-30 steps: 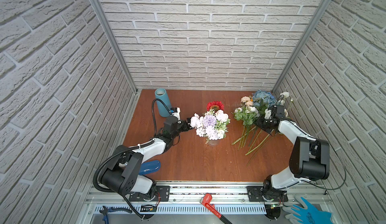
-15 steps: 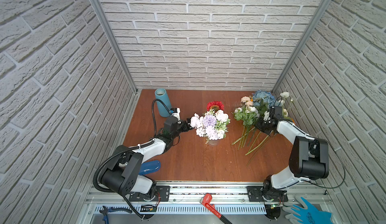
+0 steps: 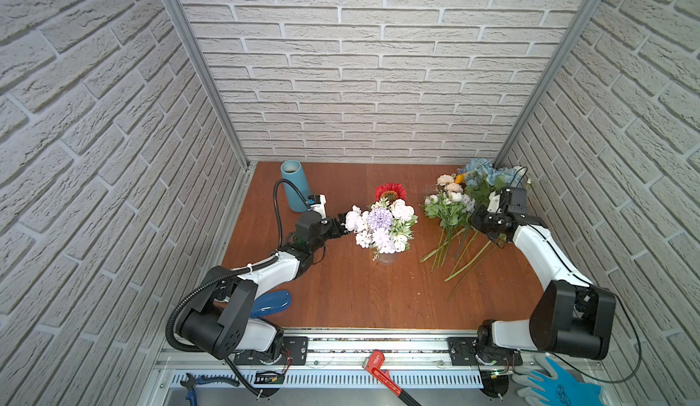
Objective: Arrange flowers in a vase
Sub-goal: Pick up the flowers from the flowers.
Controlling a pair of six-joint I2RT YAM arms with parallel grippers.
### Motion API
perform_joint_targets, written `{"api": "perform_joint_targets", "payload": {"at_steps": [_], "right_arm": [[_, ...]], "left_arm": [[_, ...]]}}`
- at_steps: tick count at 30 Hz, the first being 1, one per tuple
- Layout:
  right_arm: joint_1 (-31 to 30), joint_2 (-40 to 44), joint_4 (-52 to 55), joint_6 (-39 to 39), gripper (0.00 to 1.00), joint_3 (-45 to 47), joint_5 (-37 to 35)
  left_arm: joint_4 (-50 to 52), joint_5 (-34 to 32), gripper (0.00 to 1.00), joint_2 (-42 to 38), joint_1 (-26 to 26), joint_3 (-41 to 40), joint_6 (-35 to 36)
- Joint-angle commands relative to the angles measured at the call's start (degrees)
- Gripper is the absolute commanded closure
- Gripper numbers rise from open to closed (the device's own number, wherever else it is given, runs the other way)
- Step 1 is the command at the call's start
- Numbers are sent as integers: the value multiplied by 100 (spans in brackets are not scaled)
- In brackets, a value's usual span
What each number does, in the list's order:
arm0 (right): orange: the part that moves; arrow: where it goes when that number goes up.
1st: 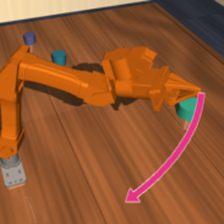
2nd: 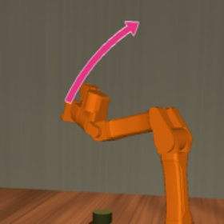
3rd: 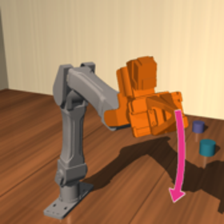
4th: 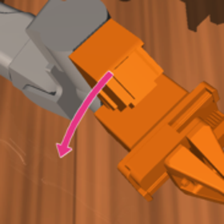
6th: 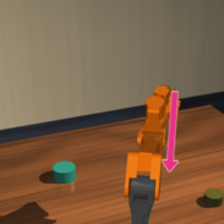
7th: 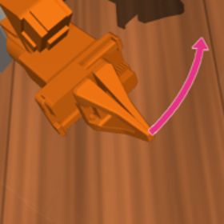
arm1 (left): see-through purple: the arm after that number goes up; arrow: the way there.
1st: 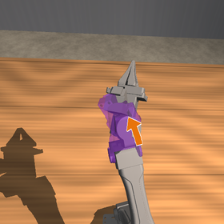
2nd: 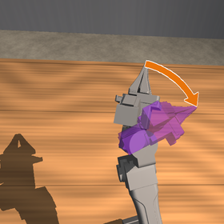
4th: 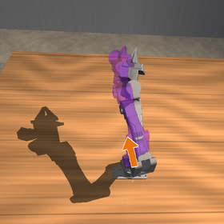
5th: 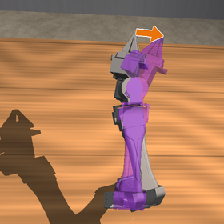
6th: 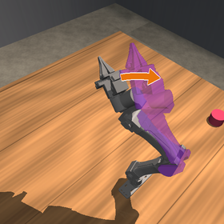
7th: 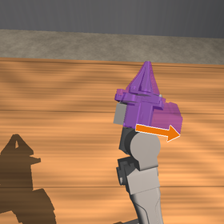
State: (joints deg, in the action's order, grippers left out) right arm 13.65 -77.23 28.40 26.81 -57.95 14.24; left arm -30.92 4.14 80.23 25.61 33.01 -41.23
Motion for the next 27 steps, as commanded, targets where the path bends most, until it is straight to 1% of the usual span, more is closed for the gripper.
{"api": "perform_joint_targets", "payload": {"at_steps": [1, 7, 10, 13, 18, 21, 25, 27], "right_arm": [[-29, 271, 104, -175, 94, -403, 182], [-140, 453, 75, -485, 94, -987, 711], [-407, 700, -225, -615, 94, -1116, 811], [-832, 952, -648, -607, 94, -1118, 848], [-1644, 1252, -1221, -435, 94, -984, 572], [-2017, 1490, -1875, -152, 94, -594, 353], [-2498, 1795, -2654, -83, 94, -19, -125], [-2665, 1886, -3215, -25, 94, 360, -291]], "left_arm": [[-336, 75, 2, 79, -29, 37, -44], [-267, 122, 2, 54, -27, 80, -34], [-222, 113, 2, 13, -29, 82, -31], [-172, 104, 2, 2, -25, 96, -45], [-60, 177, 2, -33, -25, 52, -147], [38, 363, 2, -42, -12, 56, -157], [195, 624, 2, -76, 55, 39, -175], [225, 697, 2, -97, 130, 13, -175]]}}
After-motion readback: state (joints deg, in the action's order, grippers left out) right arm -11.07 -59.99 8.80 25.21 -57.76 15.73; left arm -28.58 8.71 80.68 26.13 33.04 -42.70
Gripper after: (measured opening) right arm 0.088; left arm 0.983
